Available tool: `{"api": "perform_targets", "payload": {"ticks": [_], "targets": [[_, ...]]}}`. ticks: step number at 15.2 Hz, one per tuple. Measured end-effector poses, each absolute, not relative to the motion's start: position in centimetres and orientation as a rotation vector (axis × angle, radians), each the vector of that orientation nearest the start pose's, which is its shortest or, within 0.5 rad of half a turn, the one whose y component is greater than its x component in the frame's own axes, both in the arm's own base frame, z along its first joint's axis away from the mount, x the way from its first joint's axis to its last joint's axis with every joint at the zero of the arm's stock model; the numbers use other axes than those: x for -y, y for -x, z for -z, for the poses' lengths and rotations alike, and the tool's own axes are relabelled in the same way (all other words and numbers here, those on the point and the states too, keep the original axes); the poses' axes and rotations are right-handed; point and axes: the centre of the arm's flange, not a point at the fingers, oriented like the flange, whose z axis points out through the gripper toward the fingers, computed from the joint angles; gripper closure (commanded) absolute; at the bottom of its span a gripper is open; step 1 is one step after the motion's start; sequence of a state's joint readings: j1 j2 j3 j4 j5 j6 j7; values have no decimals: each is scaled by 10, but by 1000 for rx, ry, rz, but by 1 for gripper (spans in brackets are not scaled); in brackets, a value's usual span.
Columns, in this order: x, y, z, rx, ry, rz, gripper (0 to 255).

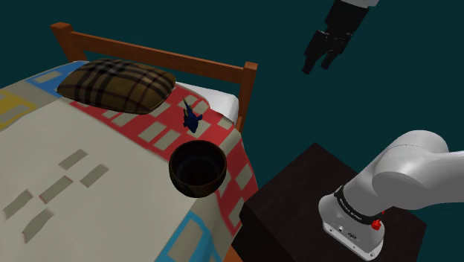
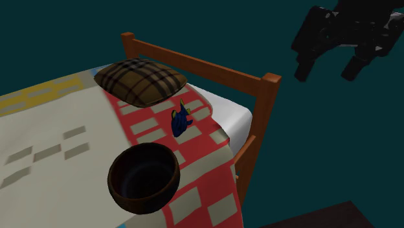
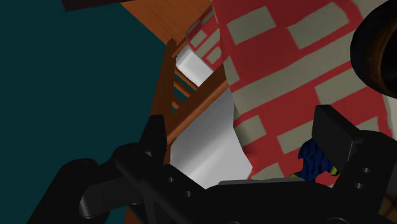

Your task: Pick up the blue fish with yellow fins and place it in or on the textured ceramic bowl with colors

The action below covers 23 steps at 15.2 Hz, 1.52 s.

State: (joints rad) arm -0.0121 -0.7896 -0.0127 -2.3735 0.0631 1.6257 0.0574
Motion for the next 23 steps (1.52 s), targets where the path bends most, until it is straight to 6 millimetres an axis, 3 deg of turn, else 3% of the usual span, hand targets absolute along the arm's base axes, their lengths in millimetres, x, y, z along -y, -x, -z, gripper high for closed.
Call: {"api": "perform_targets", "payload": {"ticks": [4,7,23], "targets": [[-14,-329,-574,-137,3071,75,0],[-33,-349,-552,-157,3079,94,0],[-142,-491,-442,-264,3114,210,0]]}}
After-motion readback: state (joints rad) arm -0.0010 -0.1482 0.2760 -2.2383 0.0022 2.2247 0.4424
